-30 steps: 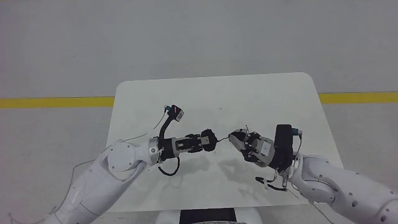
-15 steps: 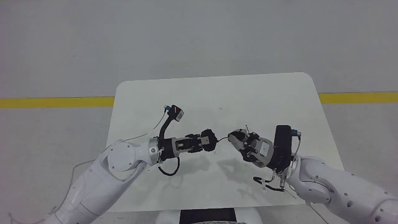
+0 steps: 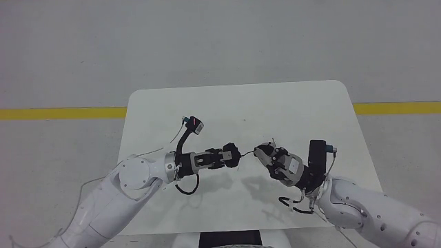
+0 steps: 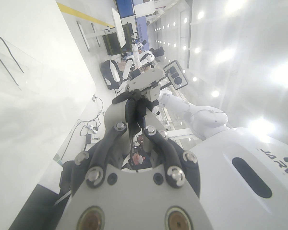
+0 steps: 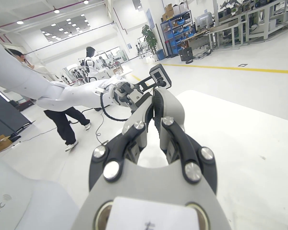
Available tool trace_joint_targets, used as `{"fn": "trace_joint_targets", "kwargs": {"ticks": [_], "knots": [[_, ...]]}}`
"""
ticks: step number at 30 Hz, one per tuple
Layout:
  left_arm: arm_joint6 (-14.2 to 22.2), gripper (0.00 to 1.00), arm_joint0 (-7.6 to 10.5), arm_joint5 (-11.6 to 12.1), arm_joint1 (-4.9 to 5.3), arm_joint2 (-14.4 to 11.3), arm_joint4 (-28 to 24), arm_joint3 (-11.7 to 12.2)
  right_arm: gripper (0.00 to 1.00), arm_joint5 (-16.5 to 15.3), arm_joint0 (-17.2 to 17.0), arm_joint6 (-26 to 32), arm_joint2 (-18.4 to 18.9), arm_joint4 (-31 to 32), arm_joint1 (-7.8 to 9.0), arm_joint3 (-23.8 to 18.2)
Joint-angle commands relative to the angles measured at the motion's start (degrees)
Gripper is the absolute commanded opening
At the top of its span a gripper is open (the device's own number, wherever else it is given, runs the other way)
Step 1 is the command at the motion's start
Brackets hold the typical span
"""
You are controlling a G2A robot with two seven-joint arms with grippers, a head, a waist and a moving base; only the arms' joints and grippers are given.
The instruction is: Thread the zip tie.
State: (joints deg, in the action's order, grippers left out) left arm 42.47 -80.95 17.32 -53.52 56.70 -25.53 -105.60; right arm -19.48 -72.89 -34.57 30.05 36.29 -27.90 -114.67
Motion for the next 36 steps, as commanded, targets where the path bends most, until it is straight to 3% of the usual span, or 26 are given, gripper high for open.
{"fn": "trace_joint_targets", "kwargs": {"ticks": [1, 24, 36], "knots": [[0.00, 0.00, 0.00, 0.00, 0.00, 0.00, 0.00, 0.00, 0.00, 0.00, 0.14, -0.45, -0.33, -0.30, -0.07, 0.16], [0.00, 0.00, 0.00, 0.00, 0.00, 0.00, 0.00, 0.00, 0.00, 0.00, 2.67, -5.61, -5.00, -0.70, 0.22, 1.72], [0.00, 0.00, 0.00, 0.00, 0.00, 0.00, 0.00, 0.00, 0.00, 0.00, 2.20, -11.14, -4.07, 0.02, 2.98, 0.77]]}}
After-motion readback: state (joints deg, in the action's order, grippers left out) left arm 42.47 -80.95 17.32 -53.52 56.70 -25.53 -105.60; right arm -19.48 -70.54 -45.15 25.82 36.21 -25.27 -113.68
